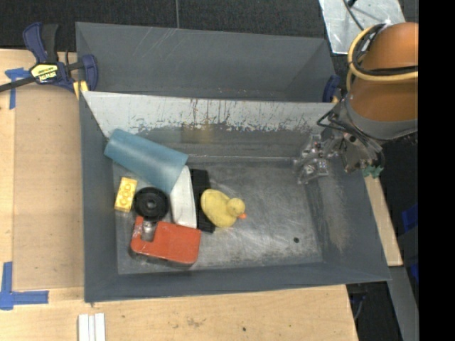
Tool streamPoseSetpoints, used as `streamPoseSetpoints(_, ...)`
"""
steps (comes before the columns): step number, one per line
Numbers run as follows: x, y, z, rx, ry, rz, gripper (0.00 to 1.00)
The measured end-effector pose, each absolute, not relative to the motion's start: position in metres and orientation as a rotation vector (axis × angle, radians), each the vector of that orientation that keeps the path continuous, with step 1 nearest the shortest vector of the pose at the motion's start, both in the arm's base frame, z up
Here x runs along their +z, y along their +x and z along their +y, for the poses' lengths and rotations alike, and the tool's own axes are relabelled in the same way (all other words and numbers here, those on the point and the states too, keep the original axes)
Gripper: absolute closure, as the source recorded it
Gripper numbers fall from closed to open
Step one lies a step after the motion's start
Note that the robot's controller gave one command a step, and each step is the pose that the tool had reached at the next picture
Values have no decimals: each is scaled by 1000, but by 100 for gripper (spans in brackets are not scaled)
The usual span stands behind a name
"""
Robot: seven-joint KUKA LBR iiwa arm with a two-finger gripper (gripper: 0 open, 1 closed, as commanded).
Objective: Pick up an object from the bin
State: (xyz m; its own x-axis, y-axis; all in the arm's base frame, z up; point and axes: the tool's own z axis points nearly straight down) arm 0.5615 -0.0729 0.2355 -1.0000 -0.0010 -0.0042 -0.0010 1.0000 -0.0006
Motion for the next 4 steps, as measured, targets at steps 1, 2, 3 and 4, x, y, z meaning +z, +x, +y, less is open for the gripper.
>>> streamPoseSetpoints(1,235,562,-73,-1,-2,3137,100)
streamPoseSetpoints(2,220,560,-58,-4,-145,3131,100)
streamPoseSetpoints(3,184,566,-48,-1,-479,3100,100)
streamPoseSetpoints(4,177,556,-32,1,-464,3106,0)
